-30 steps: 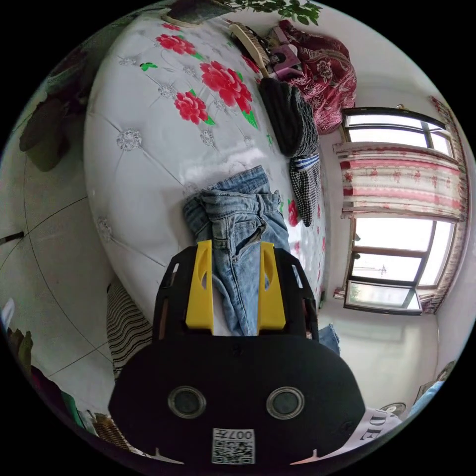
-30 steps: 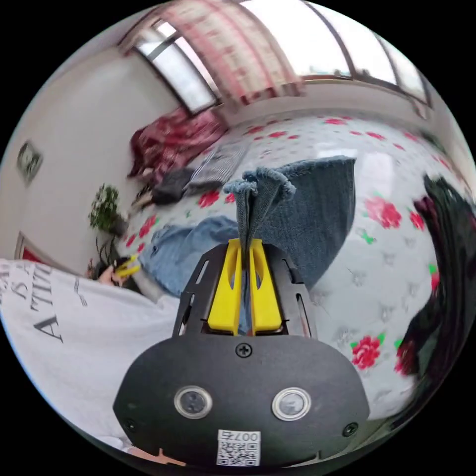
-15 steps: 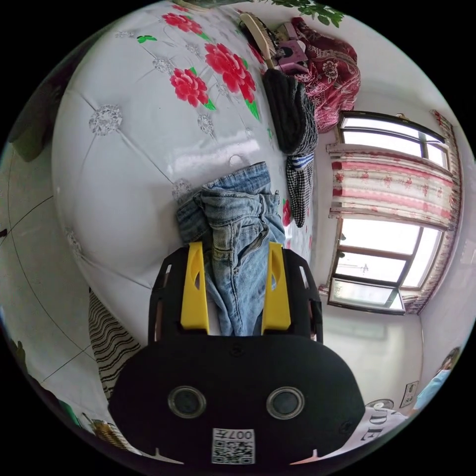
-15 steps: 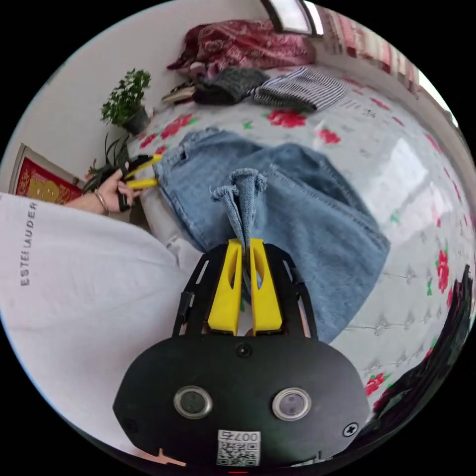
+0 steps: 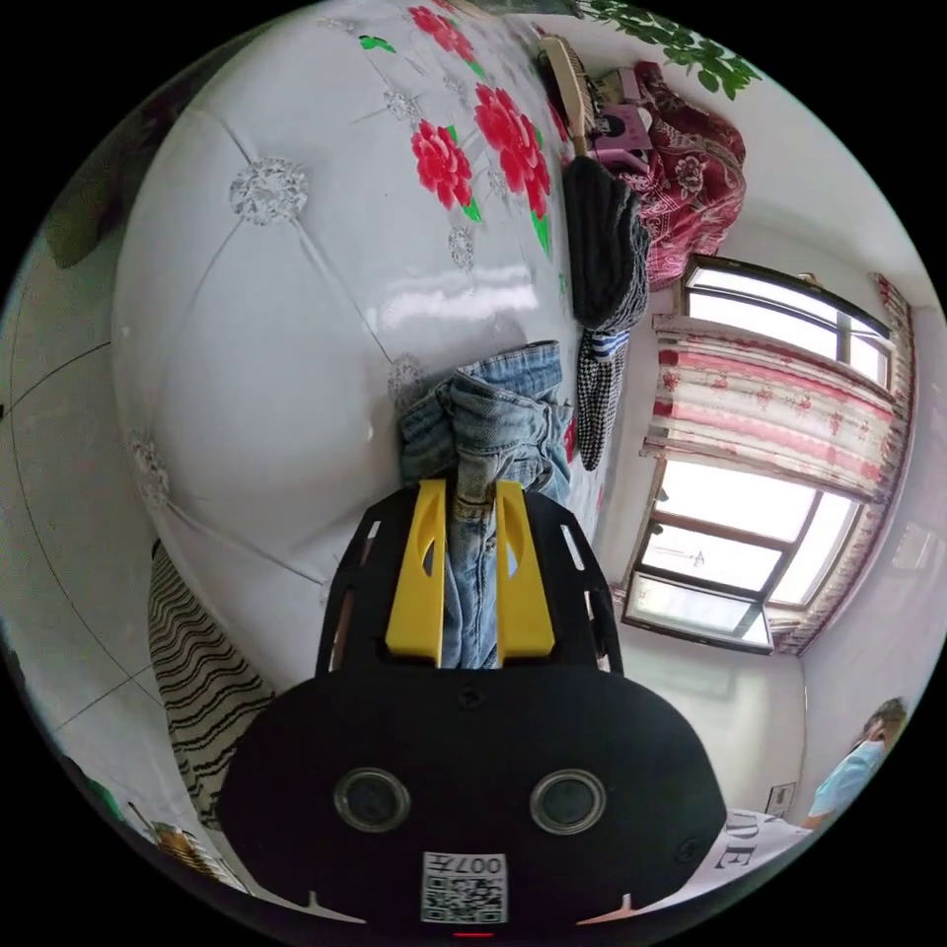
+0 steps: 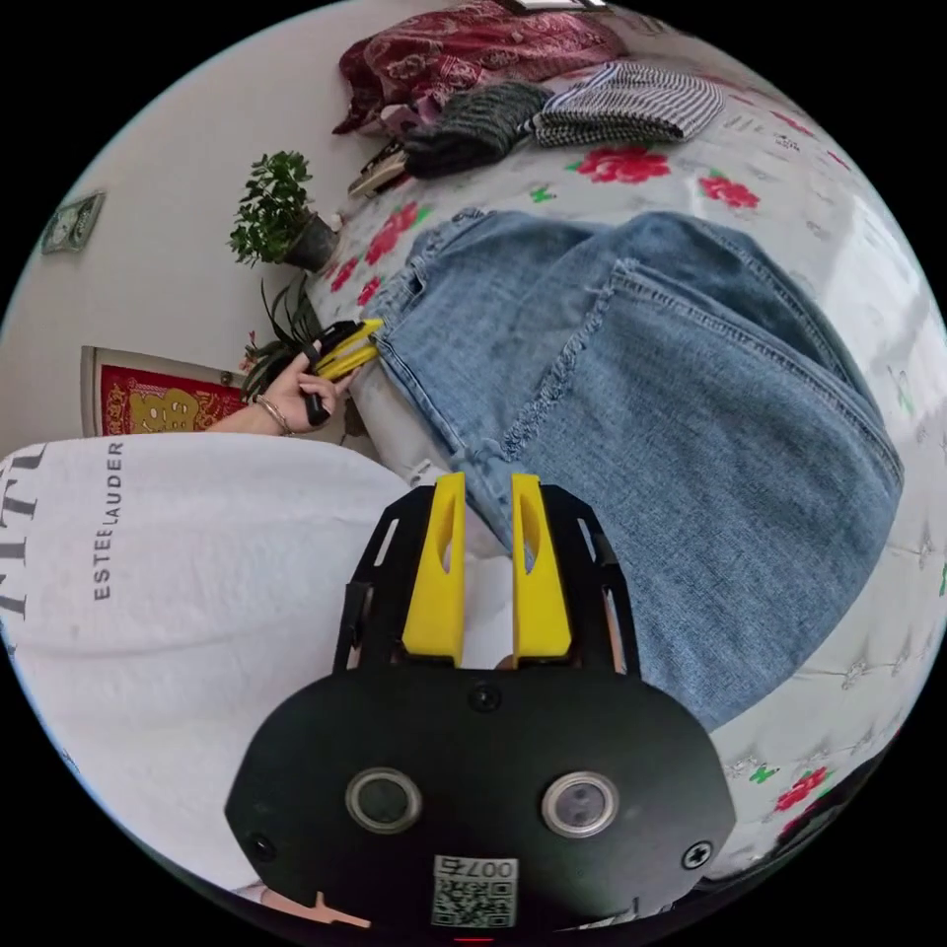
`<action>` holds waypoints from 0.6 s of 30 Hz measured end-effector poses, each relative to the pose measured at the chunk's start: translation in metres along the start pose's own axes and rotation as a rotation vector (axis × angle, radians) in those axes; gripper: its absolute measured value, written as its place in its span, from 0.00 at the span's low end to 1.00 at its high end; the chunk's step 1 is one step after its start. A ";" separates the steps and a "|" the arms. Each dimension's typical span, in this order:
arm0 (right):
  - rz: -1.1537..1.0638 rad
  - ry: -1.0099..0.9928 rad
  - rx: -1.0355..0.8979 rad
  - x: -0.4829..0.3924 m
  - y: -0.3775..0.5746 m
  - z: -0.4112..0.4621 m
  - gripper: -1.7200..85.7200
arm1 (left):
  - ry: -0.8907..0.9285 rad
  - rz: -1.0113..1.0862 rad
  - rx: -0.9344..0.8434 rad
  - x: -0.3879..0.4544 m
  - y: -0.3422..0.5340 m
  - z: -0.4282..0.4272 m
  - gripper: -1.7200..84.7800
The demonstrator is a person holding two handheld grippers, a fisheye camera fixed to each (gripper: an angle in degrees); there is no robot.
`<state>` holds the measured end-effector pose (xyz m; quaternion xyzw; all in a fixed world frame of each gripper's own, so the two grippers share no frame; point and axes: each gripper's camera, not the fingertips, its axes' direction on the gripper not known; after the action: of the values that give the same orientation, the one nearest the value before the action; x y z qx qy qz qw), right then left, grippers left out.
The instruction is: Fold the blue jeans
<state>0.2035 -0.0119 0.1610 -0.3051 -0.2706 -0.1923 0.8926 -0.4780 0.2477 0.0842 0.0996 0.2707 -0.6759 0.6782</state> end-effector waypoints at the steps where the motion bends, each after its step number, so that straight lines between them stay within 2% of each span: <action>1: 0.028 -0.002 0.019 0.008 0.003 -0.008 0.06 | 0.005 0.016 -0.003 0.001 0.000 0.000 0.13; 4: 0.101 -0.042 0.035 0.031 0.010 -0.019 0.05 | 0.015 0.044 -0.011 0.000 -0.001 0.004 0.15; 6: 0.142 -0.058 0.060 0.043 0.016 -0.025 0.05 | 0.014 0.025 -0.023 -0.006 -0.002 0.008 0.08; 8: 0.174 -0.074 0.092 0.053 0.023 -0.032 0.04 | 0.083 0.079 -0.027 0.005 0.000 0.010 0.07; 13: 0.287 -0.117 0.231 0.087 0.050 -0.065 0.03 | 0.076 0.516 -0.133 0.110 0.030 0.024 0.06; 15: 0.323 -0.113 0.280 0.099 0.063 -0.079 0.03 | 0.078 0.773 -0.239 0.177 0.063 0.048 0.06; 16: 0.349 -0.094 0.316 0.106 0.074 -0.089 0.03 | 0.081 0.839 -0.273 0.194 0.074 0.055 0.06; 18: 0.391 -0.067 0.376 0.118 0.093 -0.105 0.03 | 0.076 1.131 -0.421 0.255 0.134 0.087 0.06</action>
<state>0.3809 -0.0323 0.1214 -0.1866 -0.2671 0.0474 0.9442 -0.3431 -0.0075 -0.0020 0.1155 0.3279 -0.1385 0.9273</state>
